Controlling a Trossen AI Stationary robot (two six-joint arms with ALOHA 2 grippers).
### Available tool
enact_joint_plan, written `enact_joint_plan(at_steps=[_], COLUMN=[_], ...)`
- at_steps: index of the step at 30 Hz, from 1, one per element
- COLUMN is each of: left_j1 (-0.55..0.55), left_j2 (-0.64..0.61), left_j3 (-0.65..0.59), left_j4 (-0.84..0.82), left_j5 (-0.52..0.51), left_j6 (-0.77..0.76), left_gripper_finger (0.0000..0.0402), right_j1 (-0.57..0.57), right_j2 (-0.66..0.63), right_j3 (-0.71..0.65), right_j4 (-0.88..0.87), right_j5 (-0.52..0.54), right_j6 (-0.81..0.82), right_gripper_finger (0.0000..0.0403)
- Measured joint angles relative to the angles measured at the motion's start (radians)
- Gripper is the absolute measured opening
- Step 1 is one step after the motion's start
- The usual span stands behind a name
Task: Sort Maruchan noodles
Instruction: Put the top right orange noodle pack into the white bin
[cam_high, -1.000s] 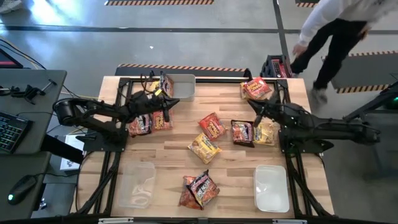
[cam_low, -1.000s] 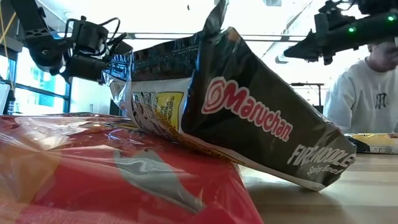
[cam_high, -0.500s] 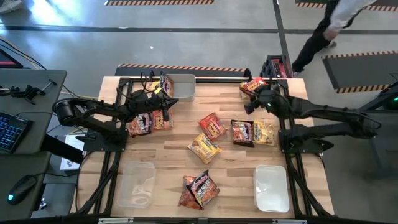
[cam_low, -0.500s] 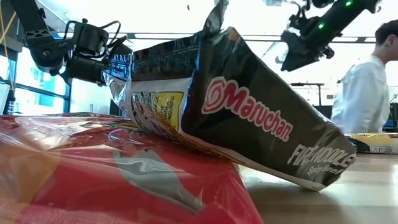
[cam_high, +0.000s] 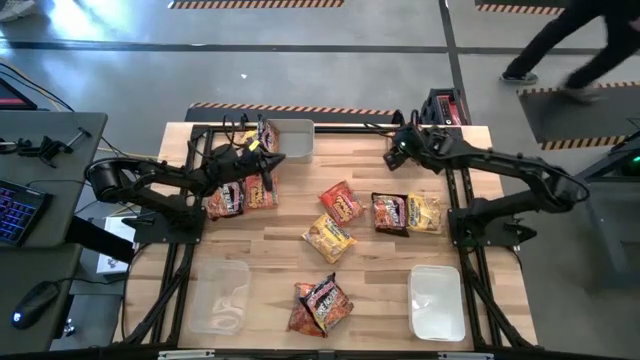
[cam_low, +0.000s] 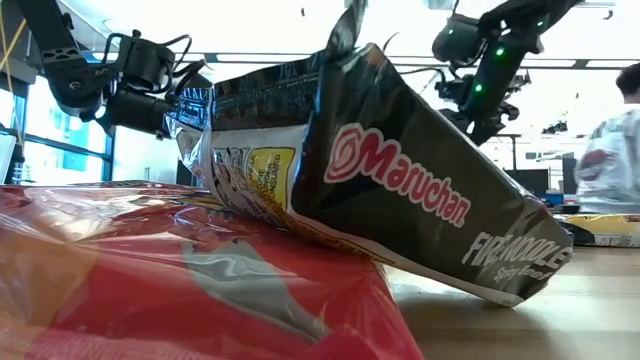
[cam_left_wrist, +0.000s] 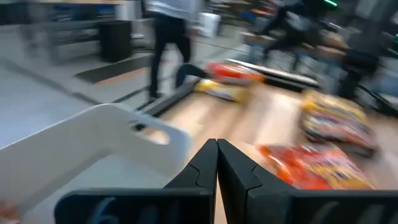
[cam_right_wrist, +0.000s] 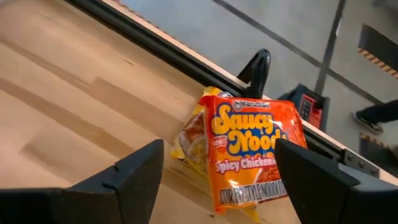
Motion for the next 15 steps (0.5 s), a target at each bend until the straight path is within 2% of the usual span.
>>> enact_joint_plan(at_steps=[2, 6, 15], left_j1=[0.006, 0.012, 0.012], left_j2=[0.000, 0.000, 0.000], left_j3=[0.000, 0.001, 0.001], left_j4=[0.017, 0.029, 0.025], left_j5=[-0.032, -0.028, -0.026], left_j6=[-0.043, -0.063, -0.063], left_gripper_finger=[0.0001, 0.0001, 0.0001], right_j1=[-0.021, -0.055, -0.101], right_j2=[0.036, 0.114, 0.260], right_j3=[0.016, 0.028, 0.030], right_j4=[-0.006, -0.007, -0.033], right_j5=[-0.023, -0.090, -0.058], right_j6=[0.000, -0.010, 0.027], right_gripper_finger=[0.0290, 0.0291, 0.0291])
